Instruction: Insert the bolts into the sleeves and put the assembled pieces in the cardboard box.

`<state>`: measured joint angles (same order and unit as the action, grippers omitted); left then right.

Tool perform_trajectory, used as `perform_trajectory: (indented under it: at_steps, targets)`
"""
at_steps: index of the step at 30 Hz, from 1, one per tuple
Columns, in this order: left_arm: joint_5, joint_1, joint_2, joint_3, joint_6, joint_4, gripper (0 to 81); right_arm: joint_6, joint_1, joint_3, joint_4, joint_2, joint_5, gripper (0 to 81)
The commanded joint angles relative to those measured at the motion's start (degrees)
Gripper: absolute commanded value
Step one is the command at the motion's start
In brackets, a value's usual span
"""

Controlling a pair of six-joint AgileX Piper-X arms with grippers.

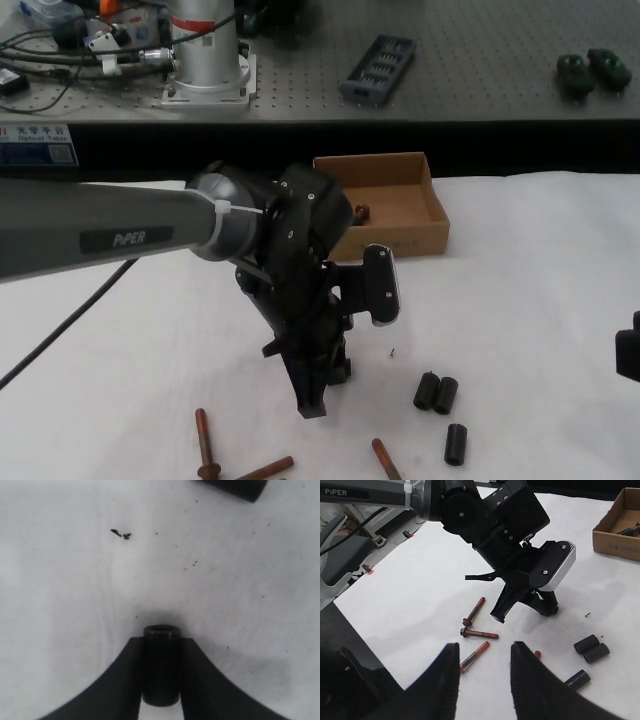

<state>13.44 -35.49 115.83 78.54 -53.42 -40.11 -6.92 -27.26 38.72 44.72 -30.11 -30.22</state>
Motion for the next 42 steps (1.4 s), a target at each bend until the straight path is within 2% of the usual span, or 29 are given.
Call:
perform_trajectory:
  at_steps: [1, 17, 21, 28, 33, 38, 42]
  targets:
    - [-0.31, -0.22, 0.2, 0.05, 3.23, -0.94, 14.7, 0.28, 0.43, 0.29, -0.06, 0.53, -0.08, 26.5]
    - [-1.71, -0.22, 0.2, 0.05, 5.46, -11.51, 14.7, 0.13, 0.43, 0.29, 0.04, 0.53, -0.08, 26.5]
    - [-0.48, -0.22, 0.2, 0.05, 13.74, -10.01, 14.7, 0.13, 0.43, 0.29, 0.19, 0.53, -0.08, 26.5]
    - [11.8, -0.22, 0.2, 0.05, 33.36, -2.67, 14.7, 0.13, 0.43, 0.29, 2.67, 0.53, 0.11, 26.5]
    - [15.97, -0.22, -0.7, 0.05, 46.24, 4.89, 14.7, 0.13, 0.43, 0.29, 4.86, 0.53, 3.69, 26.5]
    - [17.42, -0.22, -4.35, 0.05, 52.74, 10.4, 14.7, 0.13, 0.43, -1.02, 6.06, 0.53, 4.74, 26.5]
    - [17.42, -0.22, -8.66, 0.05, 54.49, 11.97, 14.7, -2.15, 0.43, -4.42, 6.32, 0.53, 4.44, 26.5]
